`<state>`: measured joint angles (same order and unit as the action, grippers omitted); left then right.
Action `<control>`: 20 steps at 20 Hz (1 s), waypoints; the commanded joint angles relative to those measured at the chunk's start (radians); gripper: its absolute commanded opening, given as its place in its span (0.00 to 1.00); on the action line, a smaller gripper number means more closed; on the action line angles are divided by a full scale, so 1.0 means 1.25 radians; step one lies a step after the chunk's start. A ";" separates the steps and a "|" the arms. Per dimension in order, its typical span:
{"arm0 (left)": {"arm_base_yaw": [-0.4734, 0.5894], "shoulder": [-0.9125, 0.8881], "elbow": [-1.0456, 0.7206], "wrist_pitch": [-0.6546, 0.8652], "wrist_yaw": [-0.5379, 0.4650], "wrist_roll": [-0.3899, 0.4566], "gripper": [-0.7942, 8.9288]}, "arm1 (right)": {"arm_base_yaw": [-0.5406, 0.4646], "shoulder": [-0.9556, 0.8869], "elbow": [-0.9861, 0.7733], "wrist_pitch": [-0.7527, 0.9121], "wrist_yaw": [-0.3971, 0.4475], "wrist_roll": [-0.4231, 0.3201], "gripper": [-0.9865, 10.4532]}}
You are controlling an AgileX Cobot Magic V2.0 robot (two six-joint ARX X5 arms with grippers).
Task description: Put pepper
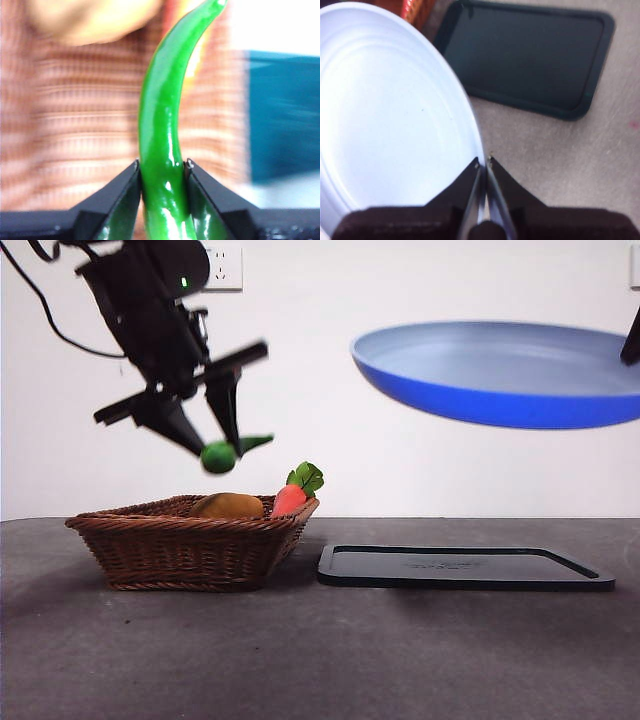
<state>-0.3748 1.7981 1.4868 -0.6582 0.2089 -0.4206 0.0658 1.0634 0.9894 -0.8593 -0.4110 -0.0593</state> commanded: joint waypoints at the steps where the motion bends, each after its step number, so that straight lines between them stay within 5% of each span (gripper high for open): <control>1: -0.010 -0.024 0.016 0.005 0.080 0.005 0.21 | 0.001 0.050 0.017 0.014 -0.004 0.023 0.09; 8: -0.102 -0.087 0.016 -0.020 0.252 0.079 0.21 | 0.019 0.273 0.017 0.095 -0.008 0.104 0.09; 14: -0.281 -0.051 0.016 -0.021 0.011 0.197 0.21 | 0.077 0.322 0.017 0.132 -0.008 0.155 0.09; 20: -0.345 0.029 0.016 -0.012 -0.036 0.215 0.21 | 0.107 0.322 0.017 0.126 -0.008 0.161 0.09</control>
<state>-0.7929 1.8153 1.4872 -0.6788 0.1665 -0.1669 0.1959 1.4551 0.9894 -0.7090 -0.4126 0.1318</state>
